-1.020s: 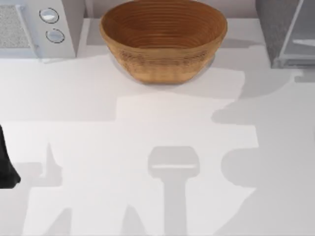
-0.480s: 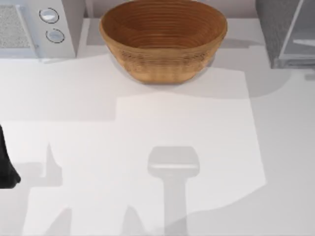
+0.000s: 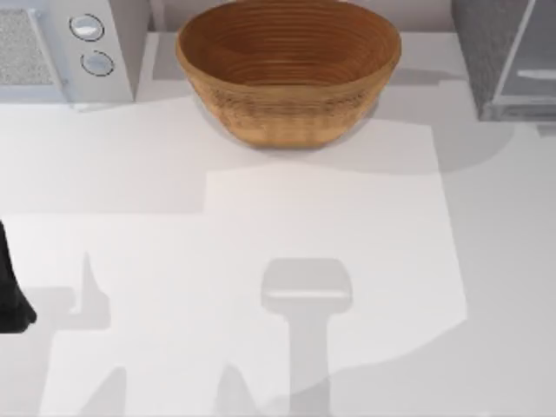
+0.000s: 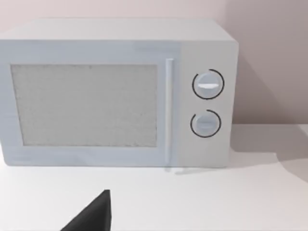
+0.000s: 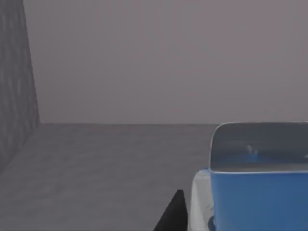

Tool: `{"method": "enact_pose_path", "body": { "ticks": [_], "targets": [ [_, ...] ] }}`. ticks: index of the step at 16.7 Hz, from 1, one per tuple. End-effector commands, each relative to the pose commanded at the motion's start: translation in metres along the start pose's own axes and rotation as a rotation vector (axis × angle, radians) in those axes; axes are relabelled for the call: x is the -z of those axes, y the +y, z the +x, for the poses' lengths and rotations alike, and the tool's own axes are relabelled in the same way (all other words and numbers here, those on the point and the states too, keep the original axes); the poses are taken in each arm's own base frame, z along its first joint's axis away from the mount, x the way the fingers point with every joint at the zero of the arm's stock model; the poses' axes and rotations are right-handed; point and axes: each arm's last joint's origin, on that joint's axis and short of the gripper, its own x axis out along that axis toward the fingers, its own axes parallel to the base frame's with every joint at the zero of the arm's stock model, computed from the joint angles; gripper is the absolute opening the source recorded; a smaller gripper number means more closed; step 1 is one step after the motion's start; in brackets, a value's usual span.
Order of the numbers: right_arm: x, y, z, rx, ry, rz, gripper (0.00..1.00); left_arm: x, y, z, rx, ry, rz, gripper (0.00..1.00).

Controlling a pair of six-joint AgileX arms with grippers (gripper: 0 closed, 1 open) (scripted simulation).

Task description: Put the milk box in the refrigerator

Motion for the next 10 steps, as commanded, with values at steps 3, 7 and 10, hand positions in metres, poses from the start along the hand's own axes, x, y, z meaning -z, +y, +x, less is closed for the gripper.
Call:
{"method": "enact_pose_path", "body": {
  "ticks": [3,7,10],
  "targets": [
    [0.002,0.0,0.015,-0.005,0.012,0.005,0.0,0.0,0.0,0.0,0.0,0.0,0.0,1.0],
    [-0.003,-0.002,0.034,-0.002,0.006,0.003,0.0,0.0,0.0,0.0,0.0,0.0,0.0,1.0],
    [-0.007,-0.002,0.049,-0.003,-0.004,0.0,0.0,0.0,0.0,0.0,0.0,0.0,0.0,1.0]
  ]
}}
